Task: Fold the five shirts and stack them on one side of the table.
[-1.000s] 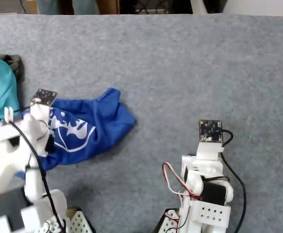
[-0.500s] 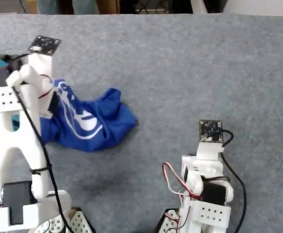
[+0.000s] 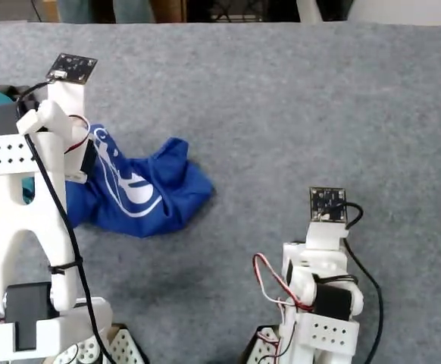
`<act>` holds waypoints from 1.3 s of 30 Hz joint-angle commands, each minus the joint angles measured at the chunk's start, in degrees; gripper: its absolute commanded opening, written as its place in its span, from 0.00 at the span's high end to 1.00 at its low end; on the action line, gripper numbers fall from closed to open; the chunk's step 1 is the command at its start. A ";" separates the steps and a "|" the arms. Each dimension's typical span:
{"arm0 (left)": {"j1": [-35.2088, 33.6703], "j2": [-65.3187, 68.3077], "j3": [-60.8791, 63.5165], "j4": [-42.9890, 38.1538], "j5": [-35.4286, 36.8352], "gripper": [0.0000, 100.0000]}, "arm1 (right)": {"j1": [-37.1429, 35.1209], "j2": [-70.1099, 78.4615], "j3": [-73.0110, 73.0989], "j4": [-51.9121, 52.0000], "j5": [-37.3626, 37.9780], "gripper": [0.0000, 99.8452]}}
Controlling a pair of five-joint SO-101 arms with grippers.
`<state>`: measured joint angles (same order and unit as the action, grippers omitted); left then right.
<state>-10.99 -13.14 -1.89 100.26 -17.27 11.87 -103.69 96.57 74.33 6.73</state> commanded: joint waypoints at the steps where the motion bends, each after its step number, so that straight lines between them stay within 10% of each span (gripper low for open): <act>1: 2.07 -0.79 -3.47 0.53 0.62 0.97 | -0.62 -2.24 0.04 -0.88 -0.53 0.99; 12: 12.18 -0.09 -21.67 0.44 0.62 0.97 | -0.62 -2.24 0.04 -0.88 -0.53 0.99; 23: 2.86 0.88 -28.18 0.35 0.62 0.97 | -0.62 -2.24 0.04 -0.88 -0.53 0.99; 32: 1.71 -8.18 -4.70 -5.71 0.62 0.97 | -0.62 -2.24 0.04 -0.88 -0.53 0.99; 39: 0.31 -26.55 36.44 -31.47 0.26 0.97 | -0.62 -2.24 0.04 -0.88 -0.53 0.99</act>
<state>-9.58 -31.25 16.31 81.10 -17.27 11.87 -103.69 96.57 74.33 6.73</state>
